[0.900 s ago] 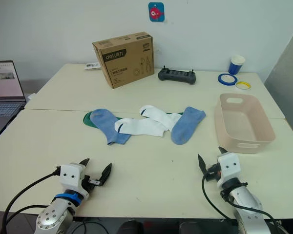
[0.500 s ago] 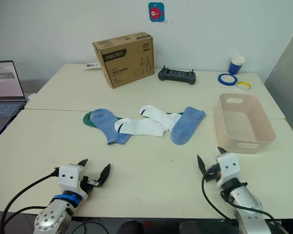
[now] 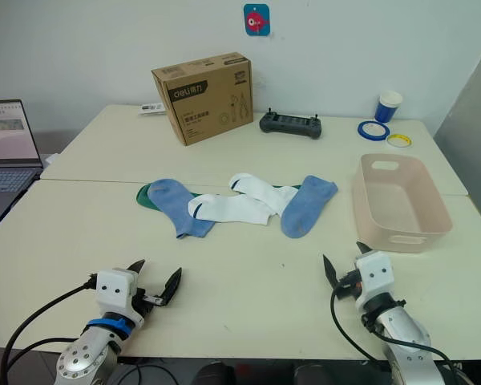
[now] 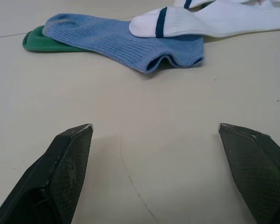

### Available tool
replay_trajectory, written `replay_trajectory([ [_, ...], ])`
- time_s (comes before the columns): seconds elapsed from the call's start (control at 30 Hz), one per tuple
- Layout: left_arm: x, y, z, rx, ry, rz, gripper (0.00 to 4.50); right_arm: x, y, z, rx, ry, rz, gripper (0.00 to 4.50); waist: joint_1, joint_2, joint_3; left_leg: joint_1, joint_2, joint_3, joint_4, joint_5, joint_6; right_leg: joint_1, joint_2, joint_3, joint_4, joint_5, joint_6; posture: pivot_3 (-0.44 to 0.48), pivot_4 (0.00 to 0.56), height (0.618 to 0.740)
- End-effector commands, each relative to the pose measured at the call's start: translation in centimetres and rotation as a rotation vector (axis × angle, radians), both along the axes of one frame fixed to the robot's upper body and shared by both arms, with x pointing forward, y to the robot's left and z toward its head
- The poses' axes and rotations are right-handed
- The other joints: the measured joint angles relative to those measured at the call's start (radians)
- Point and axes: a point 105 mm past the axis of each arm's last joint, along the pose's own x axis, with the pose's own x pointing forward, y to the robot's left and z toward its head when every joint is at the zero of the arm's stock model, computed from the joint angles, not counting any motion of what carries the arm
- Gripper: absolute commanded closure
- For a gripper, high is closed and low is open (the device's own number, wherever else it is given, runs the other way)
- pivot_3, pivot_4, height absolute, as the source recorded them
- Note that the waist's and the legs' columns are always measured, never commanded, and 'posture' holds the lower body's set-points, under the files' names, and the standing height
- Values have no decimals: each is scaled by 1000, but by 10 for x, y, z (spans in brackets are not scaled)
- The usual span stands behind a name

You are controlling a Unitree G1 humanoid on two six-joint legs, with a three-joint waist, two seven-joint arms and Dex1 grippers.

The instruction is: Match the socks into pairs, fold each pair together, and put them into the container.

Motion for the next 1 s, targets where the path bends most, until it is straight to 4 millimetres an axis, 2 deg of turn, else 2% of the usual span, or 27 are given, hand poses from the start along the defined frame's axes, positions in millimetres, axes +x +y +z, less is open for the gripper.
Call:
replay_trajectory([
  [0.03,1,-1,12,2,-44,-13,25,-1,3,16,-4,-68,22,0,0,0,0,0,0,0,0,0,0,0,0,0,0,0,0,0,150,740],
  [0.37,1,-4,14,-8,-48,-27,25,-1,5,19,-19,-75,69,0,0,0,0,0,0,0,0,0,0,0,0,0,0,0,0,0,150,740],
  [0.67,-4,-3,21,-38,-60,-80,25,-3,19,19,-14,-38,177,0,0,0,0,0,0,0,0,0,0,0,0,0,0,0,0,0,150,740],
  [0.87,-5,-3,24,-48,-68,-95,25,0,14,19,-32,-40,181,0,0,0,0,0,0,0,0,0,0,0,0,0,0,0,0,0,150,740],
  [1.0,2,-6,21,36,-52,-138,25,2,16,13,-35,-38,199,0,0,0,0,0,0,0,0,0,0,0,0,0,0,0,0,0,150,740],
])
